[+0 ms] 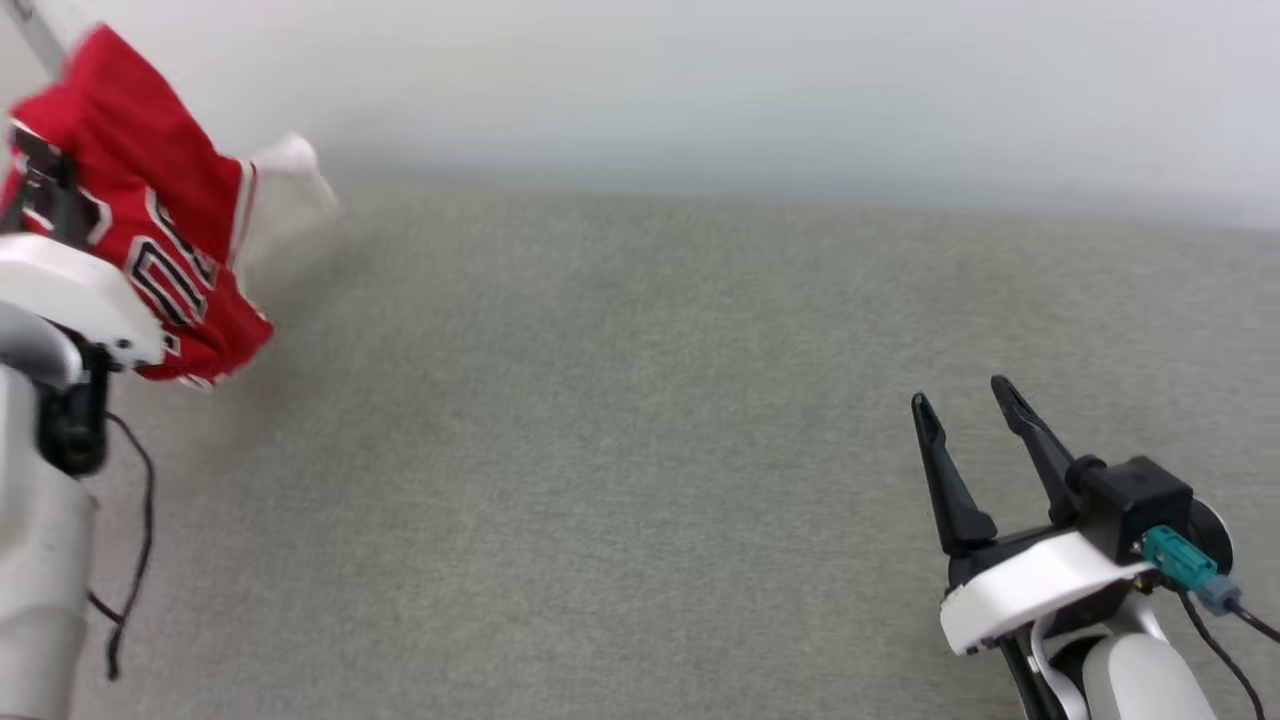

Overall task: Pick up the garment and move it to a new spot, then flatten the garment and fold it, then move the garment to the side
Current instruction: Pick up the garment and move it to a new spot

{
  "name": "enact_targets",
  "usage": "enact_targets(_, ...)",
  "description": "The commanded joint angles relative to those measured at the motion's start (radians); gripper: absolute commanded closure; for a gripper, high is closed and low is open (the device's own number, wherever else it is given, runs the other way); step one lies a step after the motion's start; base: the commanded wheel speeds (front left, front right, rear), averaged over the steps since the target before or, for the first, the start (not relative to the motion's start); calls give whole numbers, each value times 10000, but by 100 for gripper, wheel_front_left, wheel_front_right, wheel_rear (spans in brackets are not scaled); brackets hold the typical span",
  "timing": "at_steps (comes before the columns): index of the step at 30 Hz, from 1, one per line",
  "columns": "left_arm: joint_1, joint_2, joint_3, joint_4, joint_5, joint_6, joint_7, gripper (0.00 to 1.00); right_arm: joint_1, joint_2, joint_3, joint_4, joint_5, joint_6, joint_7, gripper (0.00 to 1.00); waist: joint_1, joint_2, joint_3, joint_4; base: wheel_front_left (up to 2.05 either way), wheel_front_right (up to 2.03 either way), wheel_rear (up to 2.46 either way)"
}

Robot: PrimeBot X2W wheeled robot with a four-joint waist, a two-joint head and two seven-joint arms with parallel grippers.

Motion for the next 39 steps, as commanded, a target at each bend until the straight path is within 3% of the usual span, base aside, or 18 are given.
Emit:
enact_targets(1,179,-236,-141,-193,51,20,-140,100,211,7,-28,-88,-41,-5,49,0,2,0,-617,-635,0,0,0)
enact_targets(7,929,-1329,-971,-1078,122,-142,-76,100,697,10,-162,-405,-39,-3,336,0,2,0,-907,-1524,0,0,0)
enact_targets(16,1776,-3183,-2689,-2376,58,-715,273,100,853,10,-317,-738,37,-3,516,0,2,0,-426,-2724,0,0,0)
enact_targets(24,3207,-3895,-4386,-2591,-1,-1055,591,100,709,10,-402,-860,110,-3,495,0,2,0,323,-2943,0,0,0)
enact_targets(25,3432,-3897,-4558,-2532,-44,-1083,637,82,664,12,-401,-867,103,-3,486,0,2,0,397,-2917,0,0,0)
enact_targets(26,3601,-3846,-4682,-2458,-46,-1079,707,54,616,10,-412,-866,107,-3,476,0,2,0,456,-2878,0,0,0)
enact_targets(27,3688,-3804,-4792,-2454,-20,-1092,696,0,577,10,-433,-870,109,-3,475,0,2,0,514,-2817,0,0,0)
enact_targets(35,3495,-3682,-4990,-3013,485,-1014,-598,0,505,7,-578,-790,51,-3,434,0,2,0,438,-2118,0,0,0)
enact_targets(39,3291,-3602,-4725,-3469,755,-633,-1353,0,593,8,-690,-731,19,-3,472,0,2,0,162,-1723,0,0,0)
